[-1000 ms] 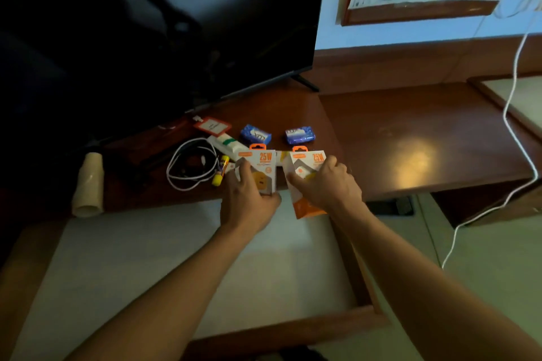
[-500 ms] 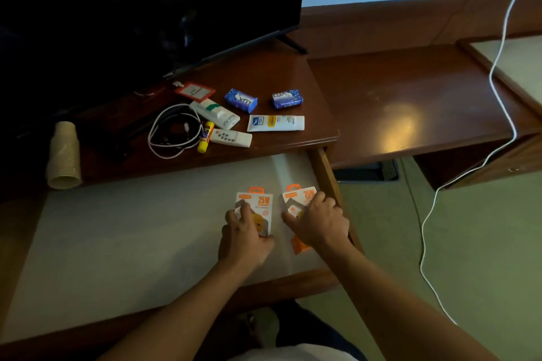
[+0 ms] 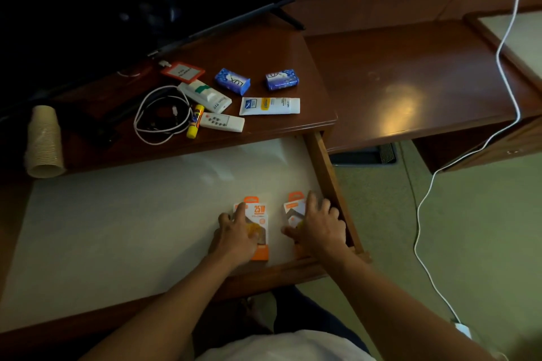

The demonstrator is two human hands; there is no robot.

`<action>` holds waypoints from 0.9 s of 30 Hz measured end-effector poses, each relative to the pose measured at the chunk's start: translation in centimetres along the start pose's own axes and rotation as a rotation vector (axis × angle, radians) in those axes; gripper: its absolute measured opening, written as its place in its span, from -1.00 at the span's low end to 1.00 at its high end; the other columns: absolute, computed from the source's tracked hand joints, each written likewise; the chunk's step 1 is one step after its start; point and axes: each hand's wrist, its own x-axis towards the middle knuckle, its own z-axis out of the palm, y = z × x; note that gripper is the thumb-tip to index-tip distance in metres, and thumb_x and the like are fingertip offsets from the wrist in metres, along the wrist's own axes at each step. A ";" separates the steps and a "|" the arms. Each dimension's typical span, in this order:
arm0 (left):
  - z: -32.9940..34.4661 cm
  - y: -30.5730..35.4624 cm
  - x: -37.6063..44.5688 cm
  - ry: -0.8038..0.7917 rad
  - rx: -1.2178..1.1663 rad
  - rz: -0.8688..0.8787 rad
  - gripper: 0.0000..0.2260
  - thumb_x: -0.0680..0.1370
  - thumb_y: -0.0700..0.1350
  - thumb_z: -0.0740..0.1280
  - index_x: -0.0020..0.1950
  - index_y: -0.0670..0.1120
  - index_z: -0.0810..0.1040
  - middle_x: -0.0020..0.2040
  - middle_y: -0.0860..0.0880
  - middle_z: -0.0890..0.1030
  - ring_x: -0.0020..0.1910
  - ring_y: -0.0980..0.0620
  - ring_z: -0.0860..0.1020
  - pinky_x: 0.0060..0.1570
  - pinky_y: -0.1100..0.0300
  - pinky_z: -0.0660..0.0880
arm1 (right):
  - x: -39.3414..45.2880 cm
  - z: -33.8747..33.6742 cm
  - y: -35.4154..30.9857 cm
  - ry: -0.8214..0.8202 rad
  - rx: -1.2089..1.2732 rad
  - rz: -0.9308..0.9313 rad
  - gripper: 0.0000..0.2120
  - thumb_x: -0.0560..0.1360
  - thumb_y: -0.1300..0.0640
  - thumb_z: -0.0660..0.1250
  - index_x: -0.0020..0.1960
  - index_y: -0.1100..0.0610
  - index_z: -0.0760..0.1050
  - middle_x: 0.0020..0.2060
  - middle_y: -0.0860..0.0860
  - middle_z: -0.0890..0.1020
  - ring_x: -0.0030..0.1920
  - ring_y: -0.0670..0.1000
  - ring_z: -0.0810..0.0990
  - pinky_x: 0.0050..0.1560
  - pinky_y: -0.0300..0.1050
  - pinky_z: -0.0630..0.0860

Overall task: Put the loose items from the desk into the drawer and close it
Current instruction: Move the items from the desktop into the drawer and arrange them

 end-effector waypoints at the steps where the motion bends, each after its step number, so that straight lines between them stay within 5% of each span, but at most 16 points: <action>1: -0.3 -0.3 0.3 -0.035 0.008 0.005 -0.25 0.55 0.01 0.32 0.62 0.15 -0.05 0.41 -0.19 0.25 0.26 -0.27 0.49 0.29 -0.03 0.45 | 0.0 0.1 0.1 0.031 -0.031 -0.081 0.00 0.41 -0.45 0.29 0.60 0.03 -0.05 0.48 0.18 0.24 0.40 0.25 0.33 0.25 0.18 0.41; 4: -0.9 -0.9 0.9 -0.119 -0.013 0.031 -0.19 0.55 -0.12 0.32 0.63 0.17 -0.11 0.41 -0.23 0.34 0.27 -0.23 0.49 0.23 0.02 0.48 | 0.2 0.4 0.3 0.020 -0.119 -0.269 -0.14 0.47 -0.34 0.30 0.57 -0.01 0.00 0.53 0.15 0.17 0.44 0.27 0.26 0.34 0.21 0.33; 12: 0.3 0.3 0.0 -0.121 -0.107 0.106 -0.18 0.50 -0.21 0.46 0.59 0.14 0.05 0.31 -0.13 0.54 0.17 -0.09 0.55 -0.07 0.26 0.42 | 1.5 -1.7 1.5 0.011 -0.282 -0.268 -0.19 0.46 -0.27 0.39 0.52 0.13 0.19 0.45 0.15 0.36 0.45 0.24 0.25 0.39 0.12 0.27; 20: 0.4 1.0 0.1 -0.135 -0.128 0.103 -0.17 0.48 -0.17 0.50 0.58 0.15 0.06 0.28 -0.10 0.55 0.15 -0.09 0.56 -0.03 0.22 0.47 | 1.6 -2.5 1.3 -0.023 -0.295 -0.286 -0.23 0.45 -0.18 0.46 0.49 0.15 0.26 0.40 0.15 0.43 0.39 0.20 0.41 0.36 0.08 0.36; 27: 2.9 4.6 0.2 -0.138 -0.161 0.151 -0.08 0.41 0.01 0.47 0.57 0.27 -0.06 0.34 -0.08 0.51 0.21 -0.10 0.56 0.20 0.06 0.54 | 2.7 -3.4 1.6 -0.094 -0.263 -0.296 -0.54 0.58 0.09 0.30 0.45 0.10 0.33 0.33 0.12 0.50 0.29 0.19 0.51 0.21 0.09 0.48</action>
